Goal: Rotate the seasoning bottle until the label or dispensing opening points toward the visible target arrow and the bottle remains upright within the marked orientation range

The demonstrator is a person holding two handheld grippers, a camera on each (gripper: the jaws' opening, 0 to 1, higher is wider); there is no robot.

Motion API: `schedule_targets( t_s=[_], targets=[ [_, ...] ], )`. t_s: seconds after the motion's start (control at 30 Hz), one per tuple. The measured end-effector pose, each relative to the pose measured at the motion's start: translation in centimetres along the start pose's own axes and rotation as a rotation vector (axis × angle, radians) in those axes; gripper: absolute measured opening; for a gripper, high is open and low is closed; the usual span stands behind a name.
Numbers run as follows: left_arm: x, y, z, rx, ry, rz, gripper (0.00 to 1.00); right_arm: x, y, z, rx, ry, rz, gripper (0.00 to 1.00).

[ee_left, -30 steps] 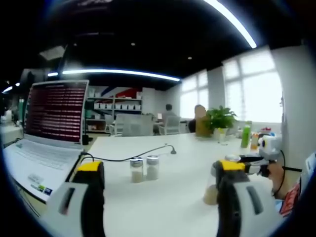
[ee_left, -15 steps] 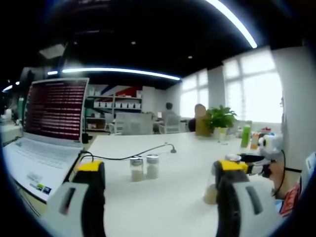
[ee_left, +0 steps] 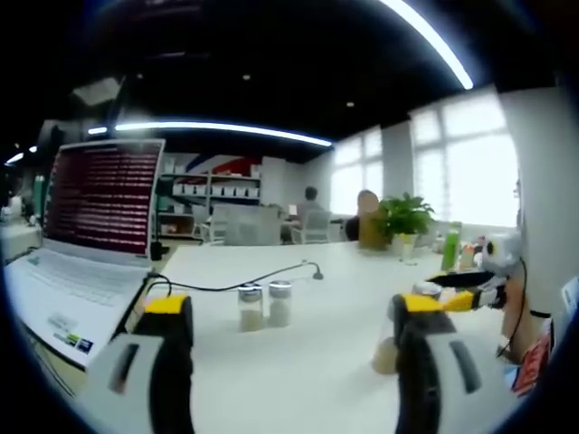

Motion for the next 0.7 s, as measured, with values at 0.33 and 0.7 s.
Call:
schedule_targets(
  t_s=[0.33,0.7],
  targets=[
    [-0.2,0.1,-0.2,0.012,0.005,-0.004,0.97,-2.7,-1.5,-0.6,-0.163,-0.186,-0.129,0.7],
    [0.0,0.2,-0.3,0.016,-0.001,0.0,0.97,-7.0,-1.6,-1.2,-0.241,-0.333,-0.122,0.71]
  ],
)
Point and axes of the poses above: the point that each gripper's makers call its tool centre point, and the gripper's own axes: z roughly backward along the fingers, x roughly to its left, y roughly out of its underside, the point moved 8 cm from there along z, roughly backward along the fingers, and after that the axes turned 10 degrees about z, right-handed, at the moved point
